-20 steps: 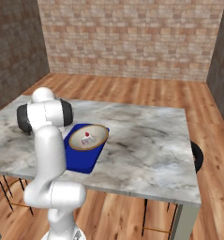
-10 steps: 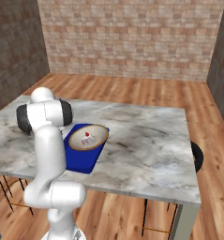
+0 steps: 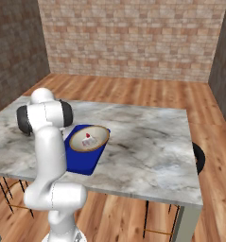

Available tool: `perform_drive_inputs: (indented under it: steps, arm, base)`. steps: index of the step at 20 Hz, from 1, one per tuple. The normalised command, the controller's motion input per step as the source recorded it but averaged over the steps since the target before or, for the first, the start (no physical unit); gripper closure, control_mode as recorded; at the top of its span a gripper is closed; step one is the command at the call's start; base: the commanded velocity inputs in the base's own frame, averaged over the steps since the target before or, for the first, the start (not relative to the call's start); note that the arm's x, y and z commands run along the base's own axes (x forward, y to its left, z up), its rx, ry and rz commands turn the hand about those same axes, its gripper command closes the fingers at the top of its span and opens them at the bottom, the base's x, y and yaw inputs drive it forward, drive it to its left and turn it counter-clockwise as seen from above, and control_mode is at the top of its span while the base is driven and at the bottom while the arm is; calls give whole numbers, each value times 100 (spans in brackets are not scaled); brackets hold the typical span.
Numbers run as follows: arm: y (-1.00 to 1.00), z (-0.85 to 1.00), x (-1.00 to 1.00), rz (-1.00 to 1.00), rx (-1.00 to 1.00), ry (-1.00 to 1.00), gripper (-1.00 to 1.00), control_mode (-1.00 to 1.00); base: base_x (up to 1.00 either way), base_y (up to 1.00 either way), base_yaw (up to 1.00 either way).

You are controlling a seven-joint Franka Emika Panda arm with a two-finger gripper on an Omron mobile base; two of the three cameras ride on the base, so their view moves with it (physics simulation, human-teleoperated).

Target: Place the bowl with cake and the cupcake onto the tray.

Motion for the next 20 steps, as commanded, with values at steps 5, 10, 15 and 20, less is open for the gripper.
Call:
perform_drive_inputs:
  steps: [5, 10, 15, 20]
  arm:
    - [-26, -42, -19, 5, 0, 0, -100, -100]
    - [-34, -44, -26, 6, 0, 0, -100, -100]
    - [-25, -48, -56, 7, 0, 0, -100, -100]
    - [-24, -50, -64, 9, 2, 0, -100, -100]
  base:
    - [0, 0, 0]
    - [0, 0, 0]
    - [0, 0, 0]
    - [0, 0, 0]
